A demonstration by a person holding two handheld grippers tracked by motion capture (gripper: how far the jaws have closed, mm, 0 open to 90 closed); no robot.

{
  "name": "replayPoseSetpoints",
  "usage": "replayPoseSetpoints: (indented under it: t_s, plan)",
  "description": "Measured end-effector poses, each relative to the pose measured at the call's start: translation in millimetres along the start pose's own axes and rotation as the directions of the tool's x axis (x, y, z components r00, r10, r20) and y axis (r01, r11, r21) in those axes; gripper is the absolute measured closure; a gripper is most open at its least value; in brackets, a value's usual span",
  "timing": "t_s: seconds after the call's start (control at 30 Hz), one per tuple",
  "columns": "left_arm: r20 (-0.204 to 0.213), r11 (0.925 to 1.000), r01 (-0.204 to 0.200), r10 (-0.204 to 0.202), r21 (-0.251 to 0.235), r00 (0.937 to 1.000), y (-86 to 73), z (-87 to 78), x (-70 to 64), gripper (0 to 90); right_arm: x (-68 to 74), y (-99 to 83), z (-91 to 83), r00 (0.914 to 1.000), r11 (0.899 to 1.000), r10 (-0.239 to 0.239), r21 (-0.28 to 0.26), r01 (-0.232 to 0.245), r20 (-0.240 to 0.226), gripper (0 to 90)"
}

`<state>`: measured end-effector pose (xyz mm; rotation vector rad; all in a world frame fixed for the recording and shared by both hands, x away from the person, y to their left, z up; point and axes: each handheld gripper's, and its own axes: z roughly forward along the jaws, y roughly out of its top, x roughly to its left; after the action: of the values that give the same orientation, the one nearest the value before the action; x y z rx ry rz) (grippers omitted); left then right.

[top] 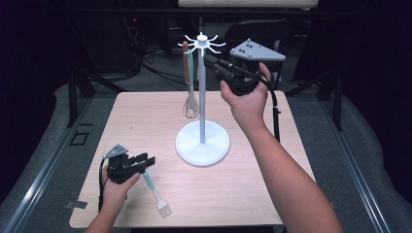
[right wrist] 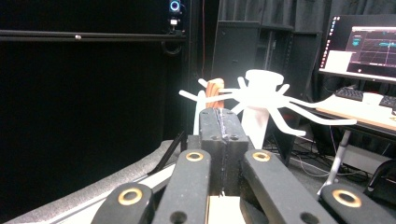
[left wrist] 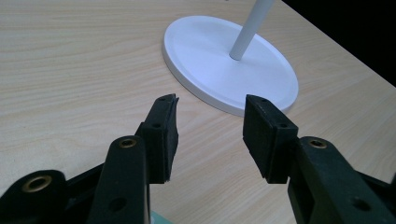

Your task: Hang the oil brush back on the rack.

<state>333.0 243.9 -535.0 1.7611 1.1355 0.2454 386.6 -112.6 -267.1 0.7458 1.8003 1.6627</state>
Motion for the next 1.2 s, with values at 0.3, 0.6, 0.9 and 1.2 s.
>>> replayPoseSetpoints:
  t_s: [0.3, 0.6, 0.9, 1.2]
  plan:
    - [0.0, 1.0, 0.0, 0.0, 0.002, 1.0, -0.1, -0.4, 0.3, 54.9, 3.9, -5.4, 0.2, 0.9999, 1.0, -0.01, 0.007, 0.01, -0.005, 90.0]
    - [-0.003, 1.0, 0.001, -0.001, 0.008, 1.0, -0.4, -0.7, 1.7, 54.9, -4.2, -37.0, -5.6, 0.9998, 0.999, 0.014, 0.051, -0.015, 0.013, 90.0]
    - [-0.01, 1.0, 0.009, -0.009, 0.001, 0.9999, -0.9, -1.1, 2.7, 55.0, -4.9, -83.2, -14.1, 0.9986, 0.993, 0.053, 0.109, -0.053, 0.01, 89.9]
    - [-0.016, 0.9999, 0.015, -0.015, -0.001, 0.9998, -1.4, -2.8, 5.8, 54.9, 4.3, -140.5, -21.8, 0.9988, 0.977, 0.048, 0.208, -0.046, -0.004, 87.4]
